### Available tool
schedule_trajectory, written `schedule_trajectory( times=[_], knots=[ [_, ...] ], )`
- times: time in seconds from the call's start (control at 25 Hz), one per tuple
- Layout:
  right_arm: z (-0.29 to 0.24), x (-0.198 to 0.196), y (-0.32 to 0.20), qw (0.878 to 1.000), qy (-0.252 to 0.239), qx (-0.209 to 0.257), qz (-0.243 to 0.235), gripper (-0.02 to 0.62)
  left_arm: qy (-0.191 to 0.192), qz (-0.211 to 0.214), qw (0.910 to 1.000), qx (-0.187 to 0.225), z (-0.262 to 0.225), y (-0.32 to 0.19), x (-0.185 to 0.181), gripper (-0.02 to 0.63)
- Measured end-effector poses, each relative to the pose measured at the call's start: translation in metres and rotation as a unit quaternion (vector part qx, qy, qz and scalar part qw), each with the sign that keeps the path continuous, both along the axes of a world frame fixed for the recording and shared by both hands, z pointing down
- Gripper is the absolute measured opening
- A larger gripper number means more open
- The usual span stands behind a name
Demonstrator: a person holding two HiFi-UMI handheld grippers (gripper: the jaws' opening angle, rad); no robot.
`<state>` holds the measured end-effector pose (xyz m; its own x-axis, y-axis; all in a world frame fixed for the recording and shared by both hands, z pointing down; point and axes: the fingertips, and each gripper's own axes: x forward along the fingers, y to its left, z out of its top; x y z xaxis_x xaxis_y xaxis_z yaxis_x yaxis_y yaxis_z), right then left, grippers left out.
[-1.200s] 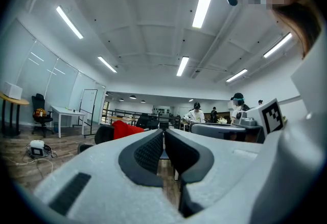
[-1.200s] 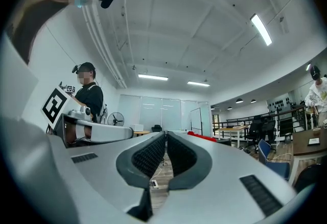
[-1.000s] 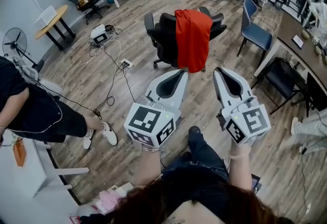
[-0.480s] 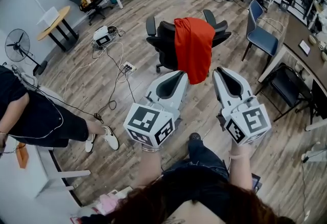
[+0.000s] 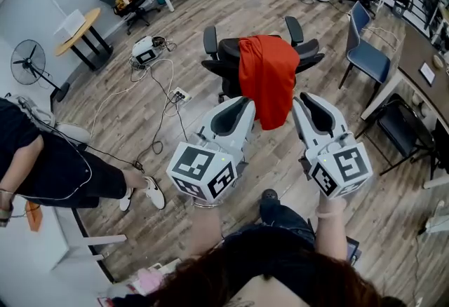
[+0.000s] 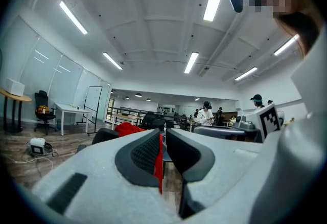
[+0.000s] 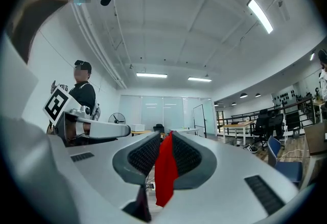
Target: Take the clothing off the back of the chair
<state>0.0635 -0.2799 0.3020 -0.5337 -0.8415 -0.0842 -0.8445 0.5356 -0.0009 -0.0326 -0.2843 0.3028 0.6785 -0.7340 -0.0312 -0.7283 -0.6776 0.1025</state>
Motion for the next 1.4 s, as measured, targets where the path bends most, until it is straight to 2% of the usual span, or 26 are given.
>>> schedule_trajectory(
  times=[0.16,0.6,0.96,1.4],
  knots=[
    [0.002,0.005,-0.019,1.000,0.001,-0.007,-0.001,0.069,0.002,-0.010,0.9999,-0.007,0.001,-0.019,-0.002,0.083],
    [0.021,0.025,-0.067,0.999,-0.001,-0.038,0.004,0.121,0.020,-0.043,0.9983,-0.033,0.009,-0.068,-0.013,0.140],
    [0.050,0.033,-0.106,0.997,-0.018,-0.080,0.000,0.195,0.037,-0.039,0.9953,-0.081,0.035,-0.107,-0.012,0.214],
    [0.078,0.026,-0.143,0.991,-0.029,-0.126,-0.031,0.265,0.062,-0.020,0.9887,-0.135,0.061,-0.150,-0.004,0.282]
  ],
)
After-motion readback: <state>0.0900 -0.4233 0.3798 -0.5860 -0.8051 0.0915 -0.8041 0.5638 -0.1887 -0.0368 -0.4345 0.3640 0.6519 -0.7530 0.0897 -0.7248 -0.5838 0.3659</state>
